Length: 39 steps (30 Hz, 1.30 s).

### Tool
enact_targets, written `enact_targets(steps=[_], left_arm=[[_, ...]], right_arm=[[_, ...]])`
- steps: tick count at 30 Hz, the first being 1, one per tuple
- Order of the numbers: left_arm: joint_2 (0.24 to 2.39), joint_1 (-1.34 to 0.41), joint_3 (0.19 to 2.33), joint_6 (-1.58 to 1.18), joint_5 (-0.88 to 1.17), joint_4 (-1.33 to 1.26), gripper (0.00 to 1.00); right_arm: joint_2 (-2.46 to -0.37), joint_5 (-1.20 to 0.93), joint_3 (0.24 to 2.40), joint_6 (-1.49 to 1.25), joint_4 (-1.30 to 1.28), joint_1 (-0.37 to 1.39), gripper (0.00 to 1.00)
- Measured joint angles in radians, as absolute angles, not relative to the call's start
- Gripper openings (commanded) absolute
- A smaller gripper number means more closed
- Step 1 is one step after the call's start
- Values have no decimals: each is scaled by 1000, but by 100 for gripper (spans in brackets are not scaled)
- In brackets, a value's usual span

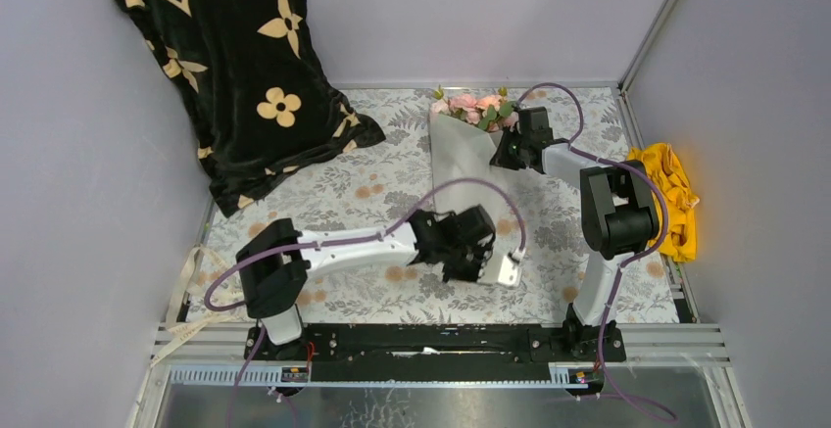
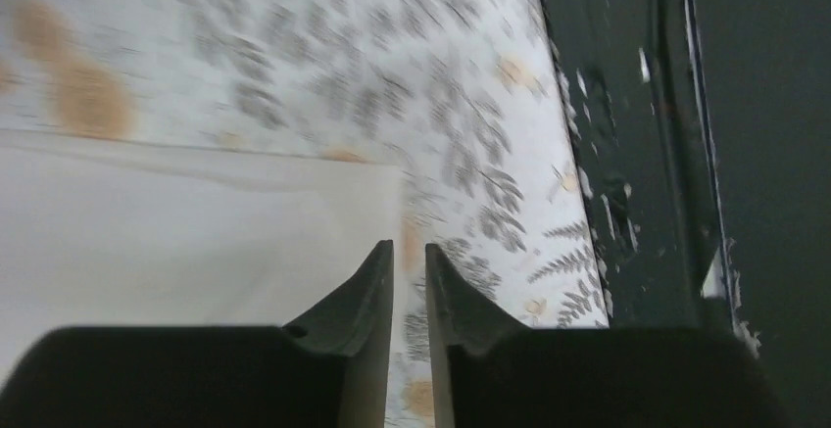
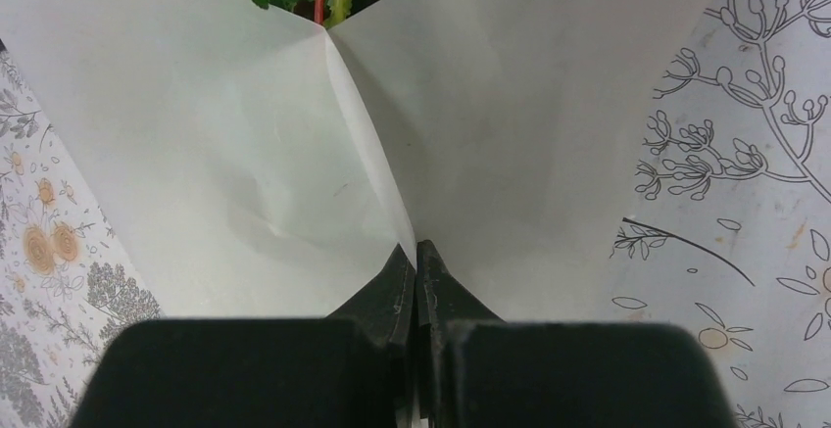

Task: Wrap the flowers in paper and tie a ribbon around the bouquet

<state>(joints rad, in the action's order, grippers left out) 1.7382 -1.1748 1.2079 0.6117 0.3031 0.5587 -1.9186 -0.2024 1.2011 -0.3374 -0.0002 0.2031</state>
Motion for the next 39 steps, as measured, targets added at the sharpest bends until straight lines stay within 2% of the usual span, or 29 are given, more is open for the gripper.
enact_targets(steps=[2, 6, 8, 12, 15, 18, 19, 25, 28, 31, 36, 39], left_arm=[[1737, -1126, 1312, 625, 357, 590, 13], [1773, -990, 1454, 606, 389, 569, 13], [1827, -940, 1454, 584, 350, 516, 15], [1898, -966, 1359, 587, 287, 454, 20], [1909, -1048, 1222, 617, 253, 411, 25], [1884, -1100, 1187, 627, 233, 350, 25], [1886, -1115, 1175, 626, 230, 330, 25], [1882, -1112, 1150, 620, 229, 290, 26], [1882, -1111, 1147, 620, 229, 277, 26], [1882, -1110, 1147, 620, 233, 274, 26], [1882, -1110, 1147, 620, 239, 274, 27], [1882, -1110, 1147, 620, 239, 274, 27]], right_arm=[[-1919, -202, 1201, -337, 5, 202, 0], [-1919, -202, 1201, -337, 7, 202, 0], [-1919, -203, 1201, -337, 8, 201, 0], [-1919, -202, 1201, -335, 8, 201, 1], [-1919, -204, 1201, -329, 5, 201, 17], [-1919, -201, 1208, -319, -10, 201, 45], [-1919, -201, 1215, -310, -25, 200, 52], [-1907, -186, 1256, -274, -115, 179, 82], [-1861, -184, 1256, -263, -197, 142, 88], [-1781, -194, 1237, -258, -258, 100, 90], [-1626, -253, 1068, -301, -240, 82, 92], [-1615, -340, 951, -364, -176, 85, 93]])
